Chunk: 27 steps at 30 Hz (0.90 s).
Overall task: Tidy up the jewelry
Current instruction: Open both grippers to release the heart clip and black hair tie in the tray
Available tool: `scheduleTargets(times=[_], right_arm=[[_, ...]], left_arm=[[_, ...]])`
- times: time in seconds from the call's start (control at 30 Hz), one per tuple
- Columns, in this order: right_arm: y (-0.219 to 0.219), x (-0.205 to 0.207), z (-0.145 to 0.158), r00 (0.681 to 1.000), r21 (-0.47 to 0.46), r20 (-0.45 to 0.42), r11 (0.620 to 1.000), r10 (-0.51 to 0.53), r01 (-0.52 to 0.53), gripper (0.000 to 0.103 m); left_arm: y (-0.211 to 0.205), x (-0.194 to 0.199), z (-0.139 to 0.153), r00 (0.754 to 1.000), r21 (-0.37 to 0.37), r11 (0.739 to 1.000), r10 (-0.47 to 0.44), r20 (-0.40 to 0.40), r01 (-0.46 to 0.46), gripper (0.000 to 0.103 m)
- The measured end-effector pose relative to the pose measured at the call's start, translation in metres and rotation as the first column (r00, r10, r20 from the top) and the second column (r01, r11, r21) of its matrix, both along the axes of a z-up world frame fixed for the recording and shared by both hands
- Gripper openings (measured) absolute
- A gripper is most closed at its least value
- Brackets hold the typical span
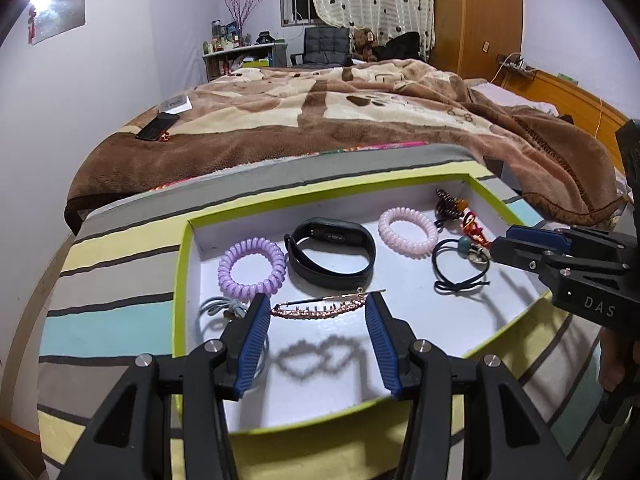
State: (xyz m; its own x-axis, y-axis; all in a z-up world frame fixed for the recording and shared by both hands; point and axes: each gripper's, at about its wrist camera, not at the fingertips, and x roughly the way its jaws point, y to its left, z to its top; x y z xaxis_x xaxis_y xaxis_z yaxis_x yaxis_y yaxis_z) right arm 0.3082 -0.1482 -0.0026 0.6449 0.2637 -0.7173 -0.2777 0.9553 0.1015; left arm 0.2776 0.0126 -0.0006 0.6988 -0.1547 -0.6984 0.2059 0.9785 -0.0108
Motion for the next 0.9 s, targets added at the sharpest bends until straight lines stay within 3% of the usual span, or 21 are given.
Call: scheduleTargets(times=[0.33, 0.57, 0.9], right_arm=[[0.001, -0.033, 0.018, 0.999, 0.009, 0.046, 1.000, 0.020, -0.021, 0.032], [0.002, -0.034, 0.014, 0.999, 0.021, 0.034, 0.999, 0.024, -0.025, 0.032], [0.002, -0.031, 0.012, 0.999, 0.026, 0.037, 0.999, 0.036, -0.037, 0.032]], left_arm=[[0.003, -0.018, 0.015, 0.999, 0.002, 1.000, 0.013, 0.045, -0.013, 0.051], [0.005, 0.007, -0.003, 0.999, 0.015, 0.999, 0.047, -0.018, -0.047, 0.051], [-0.010, 0.019, -0.019, 0.997, 0.076, 0.997, 0.015, -0.069, -0.010, 0.051]])
